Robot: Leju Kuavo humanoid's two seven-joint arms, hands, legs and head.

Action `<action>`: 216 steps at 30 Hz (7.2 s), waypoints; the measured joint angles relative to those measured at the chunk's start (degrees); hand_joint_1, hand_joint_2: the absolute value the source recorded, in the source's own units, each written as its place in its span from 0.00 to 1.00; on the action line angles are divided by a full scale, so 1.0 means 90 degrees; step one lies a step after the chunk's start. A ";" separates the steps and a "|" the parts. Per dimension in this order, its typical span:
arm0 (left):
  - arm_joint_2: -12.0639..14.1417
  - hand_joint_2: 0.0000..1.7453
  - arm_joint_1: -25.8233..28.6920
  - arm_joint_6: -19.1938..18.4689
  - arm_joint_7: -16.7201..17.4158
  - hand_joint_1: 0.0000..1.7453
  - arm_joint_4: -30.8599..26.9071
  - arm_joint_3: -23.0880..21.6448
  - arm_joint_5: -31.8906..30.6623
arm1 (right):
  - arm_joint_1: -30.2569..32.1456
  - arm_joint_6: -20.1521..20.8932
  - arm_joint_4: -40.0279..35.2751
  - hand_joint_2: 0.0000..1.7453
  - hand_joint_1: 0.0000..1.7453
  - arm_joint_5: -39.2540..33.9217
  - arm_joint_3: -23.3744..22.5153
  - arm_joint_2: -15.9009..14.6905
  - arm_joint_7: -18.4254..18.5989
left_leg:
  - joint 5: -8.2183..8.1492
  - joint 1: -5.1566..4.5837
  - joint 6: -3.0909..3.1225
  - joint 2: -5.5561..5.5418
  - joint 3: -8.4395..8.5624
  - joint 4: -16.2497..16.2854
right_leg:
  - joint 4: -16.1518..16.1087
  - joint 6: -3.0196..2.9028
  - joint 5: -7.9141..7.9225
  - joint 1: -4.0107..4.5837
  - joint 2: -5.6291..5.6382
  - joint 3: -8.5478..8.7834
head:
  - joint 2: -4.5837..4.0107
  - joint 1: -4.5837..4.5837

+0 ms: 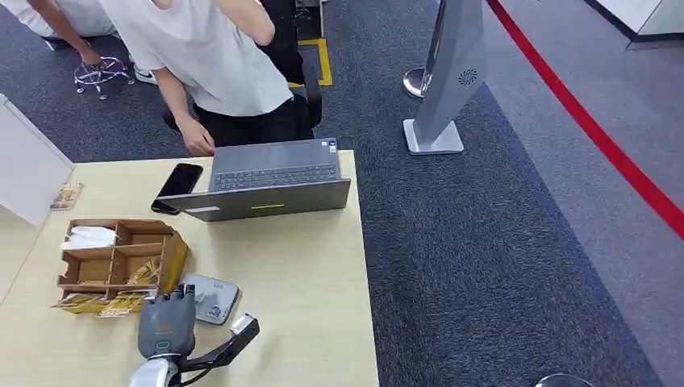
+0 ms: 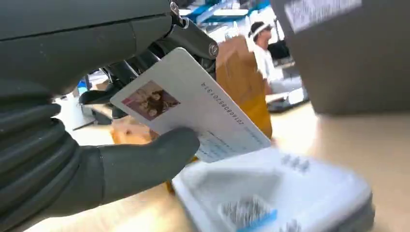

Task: Pass the card to the sensor for recognition and then transmit it.

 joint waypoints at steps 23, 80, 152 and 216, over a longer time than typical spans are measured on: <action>0.0299 1.00 0.0549 0.2194 -0.0630 1.00 -0.2394 0.0002 -0.0398 | 0.0008 0.0007 0.0003 1.00 0.00 0.0000 -0.0185 0.0002 -0.0024 | -0.0001 0.0000 0.0000 -0.0005 -0.0005 0.0000 | 0.0000 0.0000 -0.0003 0.0000 -0.0008 -0.0002 | 0.0000 0.0000; 0.3318 1.00 -0.3653 0.2344 0.1467 1.00 0.2819 0.0998 -0.0398 | -0.0053 0.0544 -0.0029 1.00 0.00 0.0979 -0.0073 -0.0073 -0.0017 | 0.0033 0.0004 -0.0012 0.0059 -0.0015 -0.0002 | 0.0019 -0.0011 0.0034 0.0005 0.0062 -0.0043 | 0.0000 0.0005; 0.2599 1.00 -0.2818 0.2353 0.0711 0.00 0.2753 0.1513 -0.0398 | -0.0054 0.0556 -0.0029 1.00 0.00 0.0952 -0.0066 -0.0078 0.0119 | 0.0029 0.0003 -0.0007 0.0063 -0.0023 -0.0002 | 0.0019 -0.0010 0.0033 0.0004 0.0062 -0.0051 | 0.0000 0.0002; 0.1671 1.00 0.0870 0.0437 0.1729 0.00 -0.2325 -0.1163 -0.0403 | -0.0016 -0.0032 0.0034 1.00 0.00 0.0066 -0.1100 0.0027 -0.0041 | 0.0019 -0.0020 0.0014 0.0000 -0.0037 -0.0001 | 0.0002 0.0019 0.0015 -0.0019 -0.0004 -0.0033 | 0.0000 0.0005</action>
